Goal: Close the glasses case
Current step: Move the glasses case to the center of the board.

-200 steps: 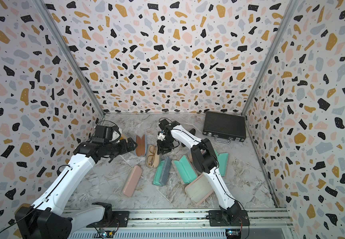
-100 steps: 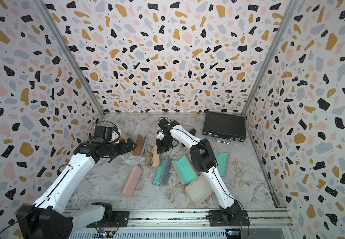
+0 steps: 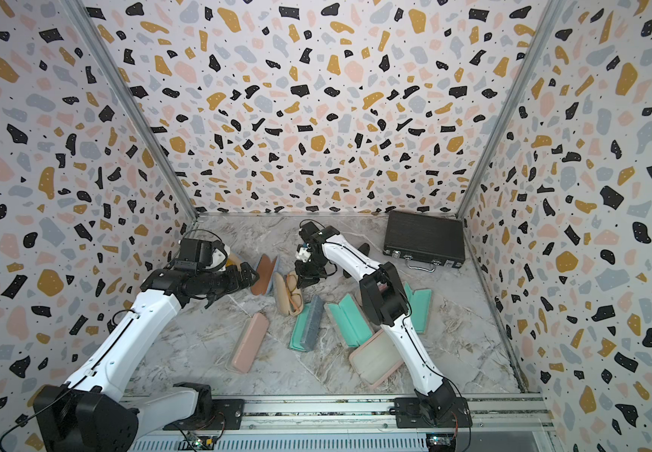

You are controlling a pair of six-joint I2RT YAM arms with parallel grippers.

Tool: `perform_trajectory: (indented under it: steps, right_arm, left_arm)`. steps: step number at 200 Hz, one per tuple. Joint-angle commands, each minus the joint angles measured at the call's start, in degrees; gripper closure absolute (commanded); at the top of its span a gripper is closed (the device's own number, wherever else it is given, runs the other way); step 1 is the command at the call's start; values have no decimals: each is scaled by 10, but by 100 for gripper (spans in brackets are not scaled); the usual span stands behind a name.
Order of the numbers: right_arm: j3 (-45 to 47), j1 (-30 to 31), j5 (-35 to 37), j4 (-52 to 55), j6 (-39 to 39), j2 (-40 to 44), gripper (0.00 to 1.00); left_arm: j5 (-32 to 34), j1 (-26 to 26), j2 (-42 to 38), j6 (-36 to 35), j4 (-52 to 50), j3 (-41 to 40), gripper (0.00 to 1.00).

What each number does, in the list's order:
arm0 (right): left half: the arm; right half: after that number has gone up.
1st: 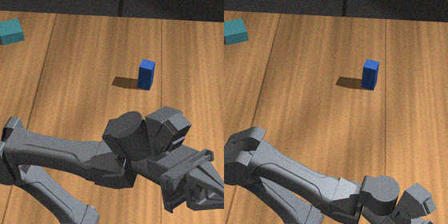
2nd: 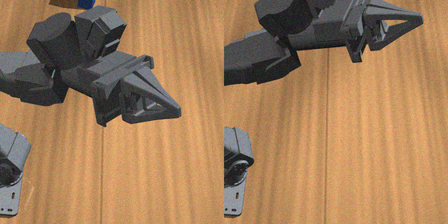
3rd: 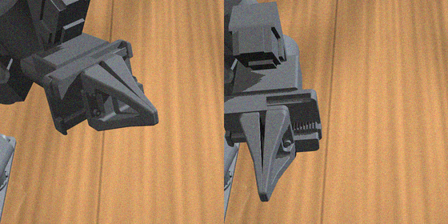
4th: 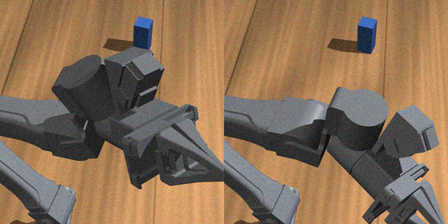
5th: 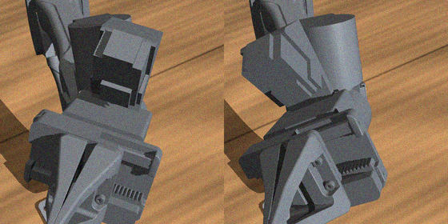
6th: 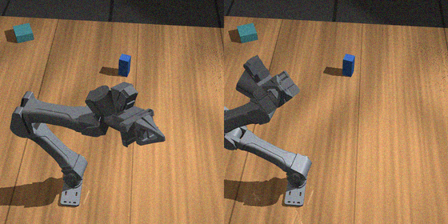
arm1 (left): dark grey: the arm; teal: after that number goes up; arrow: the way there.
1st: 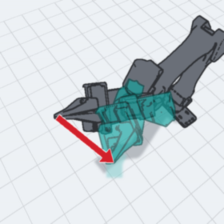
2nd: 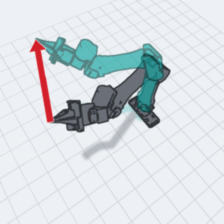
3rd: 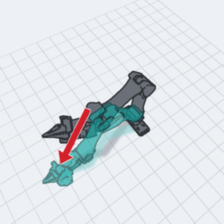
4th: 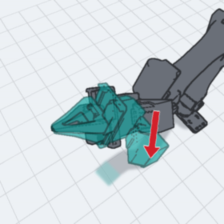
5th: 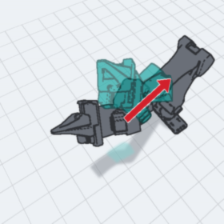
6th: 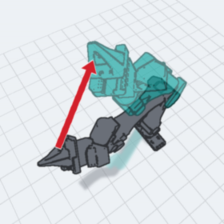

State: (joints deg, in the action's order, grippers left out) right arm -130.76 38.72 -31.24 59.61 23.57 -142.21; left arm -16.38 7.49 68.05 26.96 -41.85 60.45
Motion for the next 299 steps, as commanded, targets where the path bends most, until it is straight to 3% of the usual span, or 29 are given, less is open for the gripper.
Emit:
perform_trajectory:
  steps: [1, 178, 266, 299]
  right_arm:
    - [-26, -11, 0, 14, 6, 8, 84]
    - [4, -105, 16, 6, 1, 22, 84]
    - [19, -109, 16, 6, -3, 34, 64]
    - [39, -111, 28, 8, -6, 79, 54]
  left_arm:
    - [-9, -5, 6, -9, 17, 1, 1]
    - [-46, -5, 70, 3, 39, 22, 2]
    - [-75, -5, 104, 11, 51, 38, 4]
    - [-101, -3, 119, 22, 58, 50, 16]
